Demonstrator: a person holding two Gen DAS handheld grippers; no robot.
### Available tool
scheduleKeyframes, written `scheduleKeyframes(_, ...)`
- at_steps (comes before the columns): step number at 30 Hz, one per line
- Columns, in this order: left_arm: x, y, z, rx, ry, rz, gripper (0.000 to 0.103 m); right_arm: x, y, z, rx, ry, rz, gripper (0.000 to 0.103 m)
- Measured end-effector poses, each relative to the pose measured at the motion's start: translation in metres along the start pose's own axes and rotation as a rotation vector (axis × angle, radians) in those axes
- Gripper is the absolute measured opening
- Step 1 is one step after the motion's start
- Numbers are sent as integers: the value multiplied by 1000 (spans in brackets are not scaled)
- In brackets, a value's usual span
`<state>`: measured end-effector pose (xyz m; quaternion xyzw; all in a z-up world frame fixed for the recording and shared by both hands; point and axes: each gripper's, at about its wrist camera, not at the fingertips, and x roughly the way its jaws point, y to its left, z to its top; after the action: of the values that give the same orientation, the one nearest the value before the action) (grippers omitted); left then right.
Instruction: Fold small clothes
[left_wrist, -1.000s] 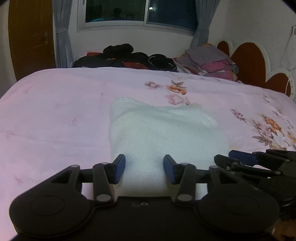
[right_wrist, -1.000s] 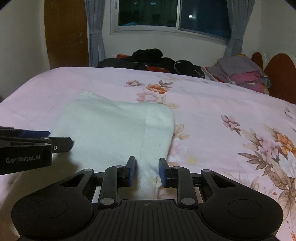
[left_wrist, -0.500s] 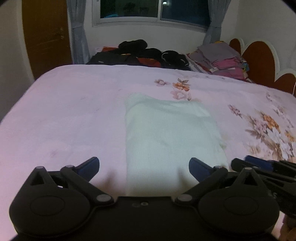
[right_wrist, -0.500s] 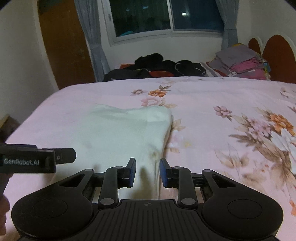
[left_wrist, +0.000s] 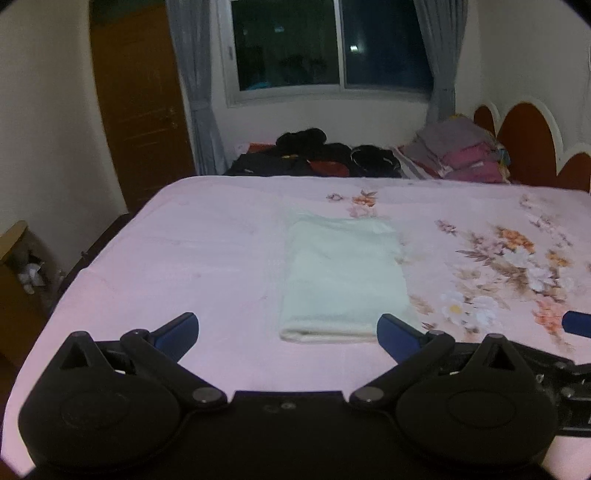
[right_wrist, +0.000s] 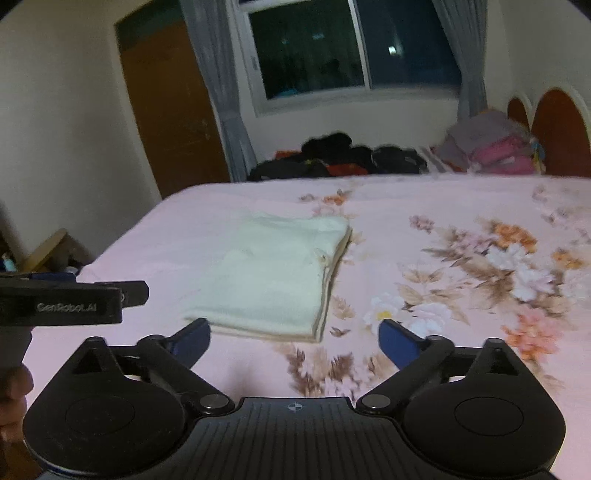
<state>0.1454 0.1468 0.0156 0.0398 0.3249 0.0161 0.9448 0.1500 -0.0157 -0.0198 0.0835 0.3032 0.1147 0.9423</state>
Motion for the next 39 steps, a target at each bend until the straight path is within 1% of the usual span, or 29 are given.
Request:
scheduleKeyframes(2,-21,-1,-5,-8,0,-24,103,-27,7,-3,0,-21,-15,103)
scheduleKeyframes(6,-59,-5,-15,-6,-22,-21,103,-70,20,-9,5,-18,-35,103)
scheduleKeyframes(7,-66,-5,-17,-8,-26,-19,103,-78,23,-10,1,-23,-55,103)
scheduleKeyframes(10,-83,-4,-22,-31,-26,-19,103,-101,30,-14,-15,-81,-114,103)
scheduleKeyframes(14,-96,-5,-27,-49,-29,-10,103,-120,32,-18,1,-126,-115,103)
scheduleKeyframes(22,-110,-6,-30,-58,-46,3,103,-140,29,-20,-4,-155,-106,103)
scheduleKeyframes(31,-117,-10,-33,-64,-68,19,103,-145,31,-21,-32,-170,-97,103)
scheduleKeyframes(39,-119,-9,-35,-67,-68,19,103,-147,31,-20,-32,-177,-93,103)
